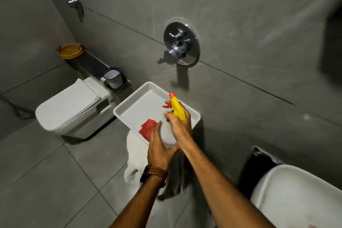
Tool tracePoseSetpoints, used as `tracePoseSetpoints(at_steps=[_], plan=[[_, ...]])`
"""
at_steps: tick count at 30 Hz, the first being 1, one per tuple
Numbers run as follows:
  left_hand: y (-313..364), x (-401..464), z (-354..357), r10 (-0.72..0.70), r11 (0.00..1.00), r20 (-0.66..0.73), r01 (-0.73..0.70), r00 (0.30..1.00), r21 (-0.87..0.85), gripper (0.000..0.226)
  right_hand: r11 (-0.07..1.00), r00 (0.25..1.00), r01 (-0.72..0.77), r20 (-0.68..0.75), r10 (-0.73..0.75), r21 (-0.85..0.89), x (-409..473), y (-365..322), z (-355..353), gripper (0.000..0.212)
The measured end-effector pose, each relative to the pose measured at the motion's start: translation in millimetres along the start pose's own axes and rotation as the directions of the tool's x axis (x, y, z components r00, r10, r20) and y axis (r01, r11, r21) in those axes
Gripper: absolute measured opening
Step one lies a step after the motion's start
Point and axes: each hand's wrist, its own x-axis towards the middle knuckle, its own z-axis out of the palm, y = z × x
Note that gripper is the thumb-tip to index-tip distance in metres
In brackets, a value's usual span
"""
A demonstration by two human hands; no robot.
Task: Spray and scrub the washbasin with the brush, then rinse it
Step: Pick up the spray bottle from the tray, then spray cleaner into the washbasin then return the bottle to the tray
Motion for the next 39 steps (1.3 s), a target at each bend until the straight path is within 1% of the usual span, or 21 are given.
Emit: tracePoseSetpoints(at_steps=[2, 5, 8, 10, 12, 14, 16, 17, 18, 19, 21, 22, 23, 25, 26, 28, 30, 32, 34, 37, 39], plan=[[20, -21, 4, 0.047, 0.999, 0.045, -0.046, 0.998, -0.015, 0.099, 0.999, 0.999, 0.027, -0.024, -0.027, -0.017, -22, -17, -28, 0.06], [57, -61, 13, 0.127, 0.991, 0.127, -0.121, 0.984, -0.048, 0.096, 0.983, 0.99, 0.108, -0.069, -0.119, -0.149, -61, -40, -81, 0.047], [90, -109, 26, 0.199, 0.974, 0.21, -0.169, 0.957, -0.153, 0.091, 0.94, 0.975, 0.182, -0.073, -0.211, -0.29, -101, -55, -136, 0.057], [111, -144, 36, 0.211, 0.966, 0.276, -0.156, 0.938, -0.206, 0.091, 0.906, 0.972, 0.178, -0.072, -0.222, -0.385, -127, -58, -172, 0.057], [126, -179, 46, 0.209, 0.962, 0.352, -0.127, 0.912, -0.242, 0.091, 0.907, 0.985, 0.101, -0.09, -0.15, -0.408, -155, -61, -205, 0.048], [137, -211, 55, 0.241, 0.952, 0.452, -0.119, 0.859, -0.281, 0.085, 0.923, 0.985, 0.003, -0.159, -0.069, -0.385, -186, -64, -238, 0.039], [141, -236, 61, 0.266, 0.948, 0.569, -0.105, 0.778, -0.301, 0.066, 0.927, 0.965, -0.077, -0.261, -0.023, -0.366, -216, -66, -269, 0.041], [139, -243, 63, 0.276, 0.95, 0.614, -0.112, 0.739, -0.293, 0.057, 0.93, 0.953, -0.118, -0.304, 0.007, -0.349, -230, -68, -282, 0.046], [137, -249, 67, 0.281, 0.955, 0.641, -0.139, 0.714, -0.263, 0.052, 0.932, 0.937, -0.163, -0.346, 0.044, -0.323, -247, -70, -295, 0.048], [135, -252, 72, 0.275, 0.961, 0.65, -0.182, 0.709, -0.207, 0.051, 0.931, 0.919, -0.209, -0.384, 0.083, -0.299, -264, -71, -308, 0.047], [129, -252, 89, 0.254, 0.955, 0.622, -0.295, 0.74, -0.038, 0.056, 0.904, 0.879, -0.315, -0.449, 0.163, -0.288, -300, -69, -331, 0.044], [125, -251, 99, 0.248, 0.939, 0.616, -0.342, 0.748, 0.037, 0.059, 0.883, 0.864, -0.364, -0.46, 0.203, -0.295, -318, -67, -339, 0.049], [122, -249, 111, 0.248, 0.916, 0.625, -0.39, 0.74, 0.098, 0.062, 0.861, 0.854, -0.41, -0.458, 0.247, -0.299, -338, -64, -347, 0.056], [115, -245, 132, 0.256, 0.853, 0.647, -0.482, 0.718, 0.198, 0.065, 0.811, 0.828, -0.5, -0.443, 0.345, -0.303, -374, -55, -359, 0.063], [111, -243, 141, 0.259, 0.822, 0.648, -0.516, 0.716, 0.242, 0.065, 0.778, 0.801, -0.555, -0.441, 0.404, -0.295, -389, -49, -363, 0.065], [104, -237, 152, 0.252, 0.769, 0.649, -0.556, 0.718, 0.317, 0.066, 0.707, 0.722, -0.665, -0.45, 0.525, -0.242, -412, -37, -369, 0.068], [100, -233, 160, 0.25, 0.736, 0.656, -0.58, 0.712, 0.349, 0.065, 0.662, 0.664, -0.725, -0.449, 0.598, -0.191, -426, -27, -372, 0.068], [97, -231, 163, 0.257, 0.724, 0.656, -0.591, 0.71, 0.356, 0.064, 0.637, 0.637, -0.751, -0.444, 0.631, -0.173, -431, -22, -371, 0.067], [96, -230, 164, 0.265, 0.722, 0.648, -0.593, 0.714, 0.358, 0.063, 0.642, 0.628, -0.754, -0.442, 0.641, -0.14, -430, -19, -367, 0.064], [97, -232, 164, 0.272, 0.722, 0.632, -0.588, 0.726, 0.365, 0.064, 0.642, 0.57, -0.767, -0.45, 0.687, 0.009, -425, -15, -366, 0.05], [96, -233, 163, 0.272, 0.729, 0.633, -0.585, 0.725, 0.356, 0.063, 0.662, 0.561, -0.745, -0.466, 0.684, 0.076, -417, -13, -367, 0.045]])
